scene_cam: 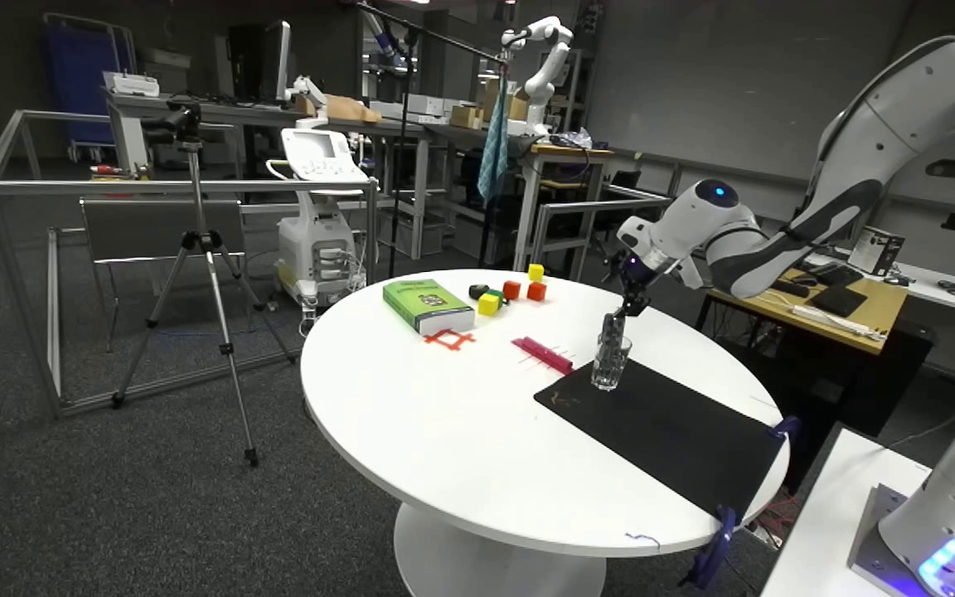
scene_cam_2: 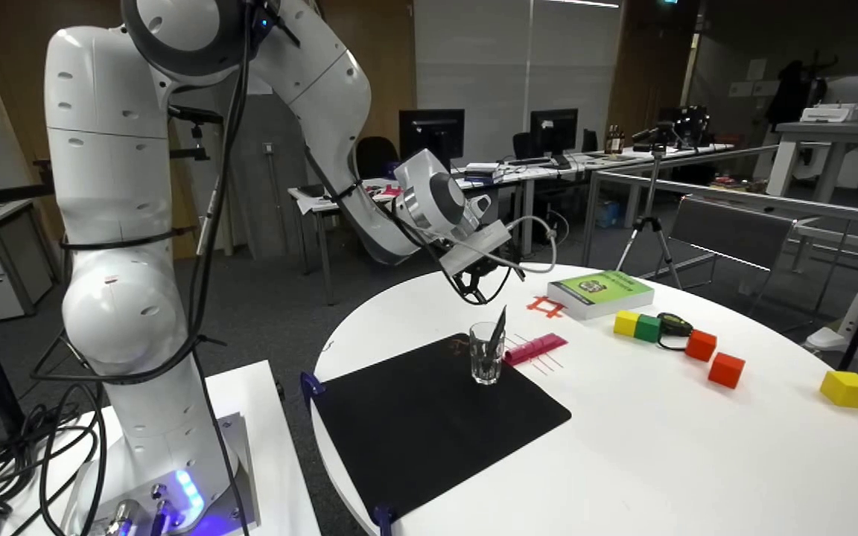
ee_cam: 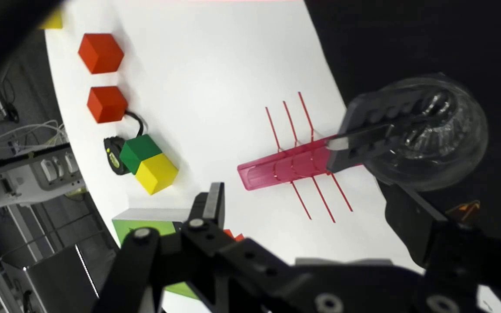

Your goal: Put the scissors in the cup

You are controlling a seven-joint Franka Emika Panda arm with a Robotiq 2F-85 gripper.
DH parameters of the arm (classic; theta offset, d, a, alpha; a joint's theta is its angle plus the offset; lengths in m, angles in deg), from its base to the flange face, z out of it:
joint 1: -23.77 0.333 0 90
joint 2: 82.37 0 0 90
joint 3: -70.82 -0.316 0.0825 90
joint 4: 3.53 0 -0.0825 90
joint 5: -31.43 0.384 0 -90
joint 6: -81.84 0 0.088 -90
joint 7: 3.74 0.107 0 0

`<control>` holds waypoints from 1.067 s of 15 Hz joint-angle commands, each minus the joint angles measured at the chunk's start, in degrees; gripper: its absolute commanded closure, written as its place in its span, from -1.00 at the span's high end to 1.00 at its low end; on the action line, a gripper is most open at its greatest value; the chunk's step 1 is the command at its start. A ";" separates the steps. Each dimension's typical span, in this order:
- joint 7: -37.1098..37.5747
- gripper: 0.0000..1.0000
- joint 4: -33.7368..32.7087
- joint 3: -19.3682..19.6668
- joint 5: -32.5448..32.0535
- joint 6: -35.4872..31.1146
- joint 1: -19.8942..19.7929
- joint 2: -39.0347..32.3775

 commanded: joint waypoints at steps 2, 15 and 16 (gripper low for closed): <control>-3.64 1.00 8.84 -4.67 20.53 7.01 -1.21 8.95; -11.77 1.00 10.16 -5.53 58.40 38.24 -1.42 28.29; -12.64 1.00 9.80 -4.83 59.60 41.03 -1.41 29.25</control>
